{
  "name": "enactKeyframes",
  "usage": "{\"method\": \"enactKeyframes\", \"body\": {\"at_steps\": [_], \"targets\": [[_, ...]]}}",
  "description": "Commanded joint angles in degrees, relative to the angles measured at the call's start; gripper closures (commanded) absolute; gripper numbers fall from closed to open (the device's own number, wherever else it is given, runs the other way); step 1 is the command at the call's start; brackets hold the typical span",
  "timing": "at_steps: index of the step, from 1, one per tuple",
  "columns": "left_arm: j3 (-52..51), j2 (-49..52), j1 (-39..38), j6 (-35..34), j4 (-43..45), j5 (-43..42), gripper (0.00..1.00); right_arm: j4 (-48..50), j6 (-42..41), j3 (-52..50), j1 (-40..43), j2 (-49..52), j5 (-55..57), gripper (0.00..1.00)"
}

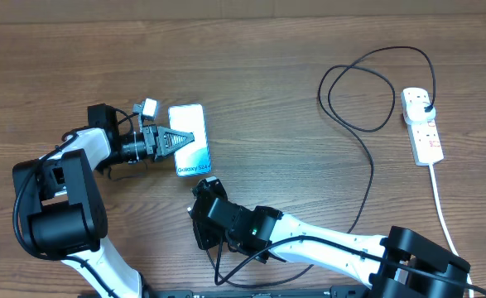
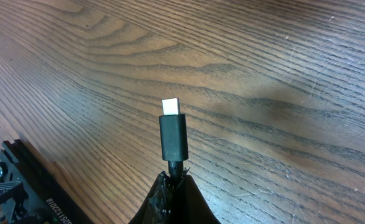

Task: Plug charger to phone and switch on socket
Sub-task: 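Lift the plug and raise it upright with the right gripper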

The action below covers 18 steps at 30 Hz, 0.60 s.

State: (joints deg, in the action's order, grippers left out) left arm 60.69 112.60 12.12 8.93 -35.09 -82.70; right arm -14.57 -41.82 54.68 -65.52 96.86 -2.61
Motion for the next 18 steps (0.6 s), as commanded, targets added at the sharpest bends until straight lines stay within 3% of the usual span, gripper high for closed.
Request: {"method": "enactKeyframes", "body": {"at_steps": [1,18], "targets": [[0.22,-1.27,0.17,-0.46,-0.02,-3.13,0.96,0.37,-0.22,0.04,1.2,-0.48,0.61,0.96],[0.22,-1.27,0.17,-0.42,0.02,-2.84,0.96,0.37,-0.2,0.04,3.56,-0.48,0.37,0.96]]}}
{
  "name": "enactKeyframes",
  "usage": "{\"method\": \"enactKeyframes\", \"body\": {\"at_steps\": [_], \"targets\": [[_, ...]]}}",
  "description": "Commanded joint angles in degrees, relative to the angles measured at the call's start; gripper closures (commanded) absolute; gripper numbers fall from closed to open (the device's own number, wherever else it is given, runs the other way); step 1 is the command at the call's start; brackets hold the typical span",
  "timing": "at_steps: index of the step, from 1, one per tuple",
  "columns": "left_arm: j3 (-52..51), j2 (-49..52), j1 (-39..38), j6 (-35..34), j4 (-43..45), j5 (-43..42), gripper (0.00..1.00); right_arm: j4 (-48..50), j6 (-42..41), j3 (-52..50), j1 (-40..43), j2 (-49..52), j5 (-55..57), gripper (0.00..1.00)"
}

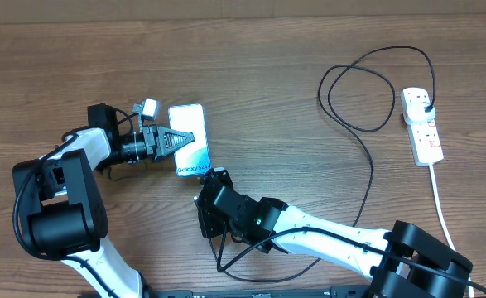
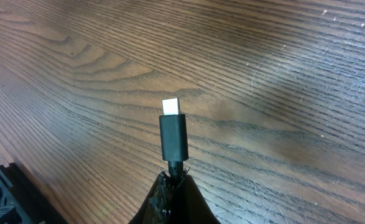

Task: Plug charger to phone and switch on socket
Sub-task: 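Lift the plug and raise it upright with the right gripper, then move the held plug under the smartphone's bottom port with the right gripper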

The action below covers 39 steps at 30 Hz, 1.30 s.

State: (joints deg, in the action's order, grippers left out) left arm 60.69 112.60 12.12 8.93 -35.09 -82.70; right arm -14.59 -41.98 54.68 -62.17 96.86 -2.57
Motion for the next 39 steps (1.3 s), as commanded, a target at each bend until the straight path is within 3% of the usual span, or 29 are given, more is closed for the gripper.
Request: {"method": "enactKeyframes", "body": {"at_steps": [1,27,33,39], "targets": [[0.22,-1.27,0.17,-0.42,0.02,-2.84,0.96,0.42,-0.04,0.04,0.22,-0.48,0.33,0.96],[0.22,-1.27,0.2,-1.66,0.46,-2.86,0.96,1.16,-0.04,0.04,0.22,-0.7,-0.17,0.96],[0.22,-1.27,0.17,-3.43,0.94,-2.93,0.96,1.53,-0.02,0.04,0.26,-4.94,7.93,0.96],[0.22,-1.27,0.17,-6.14,0.98,-5.88,0.96,3.28,-1.77,0.0,-0.76,-7.3,8.79,0.96]]}}
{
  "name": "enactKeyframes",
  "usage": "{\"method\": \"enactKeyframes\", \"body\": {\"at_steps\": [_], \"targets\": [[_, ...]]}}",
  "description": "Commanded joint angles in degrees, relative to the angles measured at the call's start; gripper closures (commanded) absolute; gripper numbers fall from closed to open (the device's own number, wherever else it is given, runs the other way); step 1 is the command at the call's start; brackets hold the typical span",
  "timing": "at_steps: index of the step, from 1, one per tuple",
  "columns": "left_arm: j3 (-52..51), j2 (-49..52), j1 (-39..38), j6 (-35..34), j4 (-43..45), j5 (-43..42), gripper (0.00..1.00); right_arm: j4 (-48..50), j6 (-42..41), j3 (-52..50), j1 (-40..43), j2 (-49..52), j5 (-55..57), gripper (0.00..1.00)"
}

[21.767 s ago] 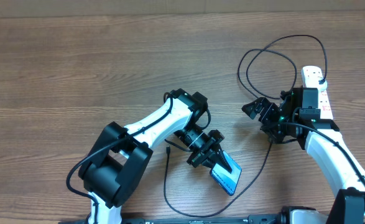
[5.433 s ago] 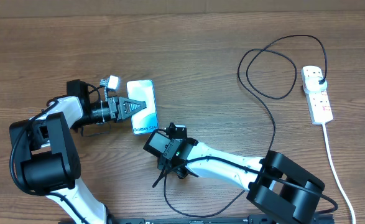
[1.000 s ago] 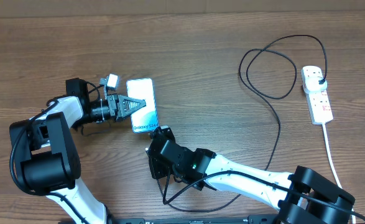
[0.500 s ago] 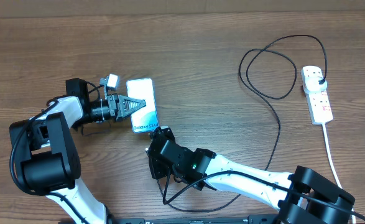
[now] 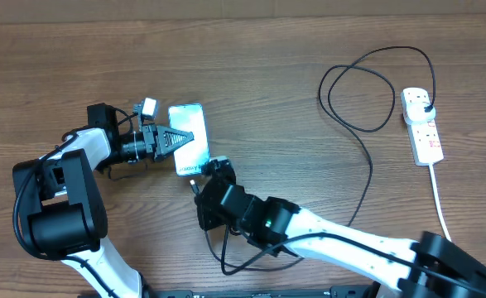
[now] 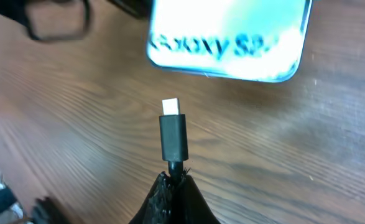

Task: Plug charger to phone and switch on socket
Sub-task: 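Move the held plug under the smartphone's bottom port with the right gripper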

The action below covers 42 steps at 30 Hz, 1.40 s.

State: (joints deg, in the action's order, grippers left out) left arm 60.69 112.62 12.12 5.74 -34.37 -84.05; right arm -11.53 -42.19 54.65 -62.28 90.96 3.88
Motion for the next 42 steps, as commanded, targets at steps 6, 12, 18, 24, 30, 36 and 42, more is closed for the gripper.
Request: {"method": "enactKeyframes", "body": {"at_steps": [6,12,18,24,30,36,42], "targets": [[0.22,-1.29,-0.04,-3.23,0.37,-4.57,0.96,3.37,-5.05,0.02,-0.59,-1.38,6.08,0.96],[0.22,-1.29,-0.04,-3.67,0.37,-6.08,0.96,3.06,-7.98,0.02,-0.61,-1.38,8.33,0.96],[0.22,-1.29,-0.2,-6.21,0.37,-6.08,0.96,1.77,-7.96,0.02,-1.14,-1.38,8.0,0.96],[0.22,-1.29,-0.2,-6.21,0.37,-6.08,0.96,1.62,-7.93,0.02,-1.14,-1.36,3.45,0.96],[0.22,-1.29,-0.2,-7.5,0.37,-6.49,0.96,1.4,-7.93,0.02,-1.14,-1.36,1.84,0.96],[0.22,-1.29,-0.2,-7.89,0.35,-6.49,0.96,1.42,-7.93,0.02,-1.07,-1.33,2.75,0.96],[0.22,-1.29,-0.24,-9.66,0.35,-6.49,0.96,1.4,-7.91,0.02,-1.05,-1.31,4.48,0.96]]}}
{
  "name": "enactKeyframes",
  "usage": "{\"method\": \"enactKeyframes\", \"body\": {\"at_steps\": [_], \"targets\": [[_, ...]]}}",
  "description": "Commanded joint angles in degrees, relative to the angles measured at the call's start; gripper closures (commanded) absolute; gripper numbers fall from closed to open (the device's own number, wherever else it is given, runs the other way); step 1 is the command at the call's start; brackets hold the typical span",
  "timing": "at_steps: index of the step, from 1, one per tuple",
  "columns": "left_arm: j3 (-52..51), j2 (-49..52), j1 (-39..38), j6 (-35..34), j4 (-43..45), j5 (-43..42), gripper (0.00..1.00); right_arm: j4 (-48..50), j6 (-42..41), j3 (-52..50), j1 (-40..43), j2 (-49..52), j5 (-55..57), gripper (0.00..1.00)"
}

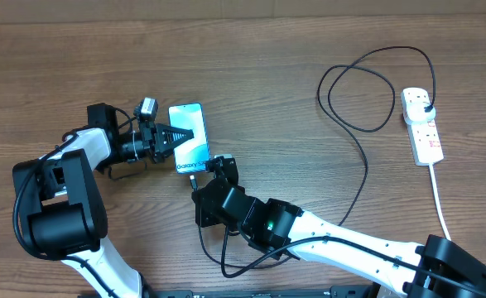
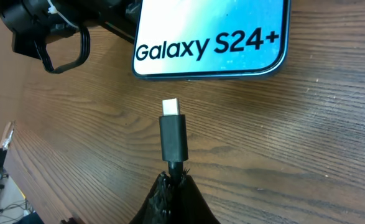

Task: Plug charger to phone and switch on socket
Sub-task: 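Move the held plug under the smartphone's bottom port with the right gripper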

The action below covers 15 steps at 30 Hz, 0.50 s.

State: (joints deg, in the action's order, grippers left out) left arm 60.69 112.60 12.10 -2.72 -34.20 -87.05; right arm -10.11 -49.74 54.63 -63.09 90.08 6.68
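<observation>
The phone (image 1: pixel 190 137) lies screen up on the wooden table, its "Galaxy S24+" screen (image 2: pixel 213 37) filling the top of the right wrist view. My left gripper (image 1: pixel 175 136) is shut on the phone's left edge. My right gripper (image 2: pixel 173 180) is shut on the black cable just behind the charger plug (image 2: pixel 173 134). The plug's metal tip points at the phone's bottom edge, a short gap away and left of its middle. The white socket strip (image 1: pixel 422 126) lies at the far right with a black plug in it. Its switch state cannot be read.
The black charger cable (image 1: pixel 358 83) loops across the table's right half, from the socket strip down to my right arm. The strip's white lead (image 1: pixel 444 211) runs off toward the front right. The left arm's base (image 1: pixel 56 207) stands at the front left.
My right gripper has brought the plug nearer the phone's bottom edge, which now shows sharp and larger in the wrist view. The left wrist has turned slightly, still on the phone.
At first my right gripper held the plug over bare wood, below and clear of the phone. It then stood closer. After that the phone's bottom edge appeared ahead of the plug, and now the tip is a short gap from it. The left gripper held the phone throughout.
</observation>
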Motion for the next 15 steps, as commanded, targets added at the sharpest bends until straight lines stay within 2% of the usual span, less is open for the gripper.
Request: {"method": "enactKeyframes", "body": {"at_steps": [1,15], "targets": [[0.22,-1.27,-0.22,-1.2,0.17,-3.5,0.96,-0.02,-0.33,0.04,-0.2,-0.44,2.03,0.96],[0.22,-1.27,-0.22,-5.11,0.17,-3.5,0.93,0.09,0.04,0.04,-0.17,-0.37,3.39,0.96]]}}
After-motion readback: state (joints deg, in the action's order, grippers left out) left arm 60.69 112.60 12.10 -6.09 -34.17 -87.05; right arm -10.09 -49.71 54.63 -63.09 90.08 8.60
